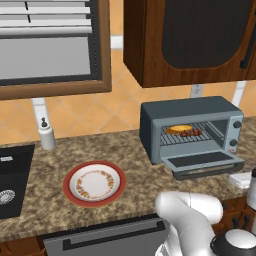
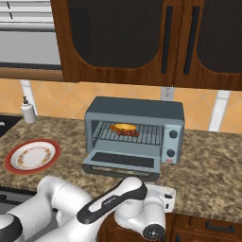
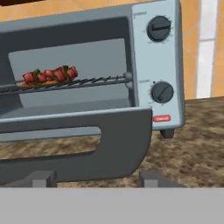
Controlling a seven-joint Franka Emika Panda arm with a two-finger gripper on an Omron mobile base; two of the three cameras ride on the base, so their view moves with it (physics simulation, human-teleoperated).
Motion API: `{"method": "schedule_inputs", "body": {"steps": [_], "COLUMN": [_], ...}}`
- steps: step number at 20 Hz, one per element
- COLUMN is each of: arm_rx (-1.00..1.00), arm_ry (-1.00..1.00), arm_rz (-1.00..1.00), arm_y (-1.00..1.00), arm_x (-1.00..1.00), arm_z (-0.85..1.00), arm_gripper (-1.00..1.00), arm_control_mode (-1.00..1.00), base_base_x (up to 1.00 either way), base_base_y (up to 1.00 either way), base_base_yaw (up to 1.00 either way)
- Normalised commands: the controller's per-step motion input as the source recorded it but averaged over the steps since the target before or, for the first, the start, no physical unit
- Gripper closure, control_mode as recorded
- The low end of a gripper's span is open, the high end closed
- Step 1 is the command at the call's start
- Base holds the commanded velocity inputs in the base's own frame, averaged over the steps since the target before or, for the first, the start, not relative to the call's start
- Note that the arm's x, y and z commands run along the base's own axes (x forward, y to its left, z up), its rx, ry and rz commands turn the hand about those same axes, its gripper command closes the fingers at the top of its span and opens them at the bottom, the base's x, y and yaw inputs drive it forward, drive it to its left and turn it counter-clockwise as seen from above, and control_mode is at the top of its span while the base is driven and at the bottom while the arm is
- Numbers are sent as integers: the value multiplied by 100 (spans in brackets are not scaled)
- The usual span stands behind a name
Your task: Pick up the kebab skewer and baguette bread, and place them inside the toaster oven. Close the toaster oven door and start by setting the timer.
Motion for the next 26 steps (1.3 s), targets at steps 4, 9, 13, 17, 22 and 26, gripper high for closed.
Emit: {"method": "schedule_inputs", "body": {"steps": [4, 9, 13, 17, 22, 26], "arm_rx": [0, 0, 0, 0, 0, 0], "arm_ry": [-18, -18, -13, -13, -12, -9], "arm_rz": [0, 0, 0, 0, 0, 0], "arm_y": [22, 25, 35, 41, 44, 47], "arm_x": [23, 23, 31, 31, 40, 47], "arm_z": [22, 13, 1, 0, 0, 0], "arm_gripper": [-100, -100, -100, -100, -100, -100], "arm_control_mode": [-100, -100, -100, -100, -100, -100], "base_base_x": [0, 0, 0, 0, 0, 0], "base_base_y": [0, 0, 0, 0, 0, 0], "base_base_yaw": [0, 0, 0, 0, 0, 0]}}
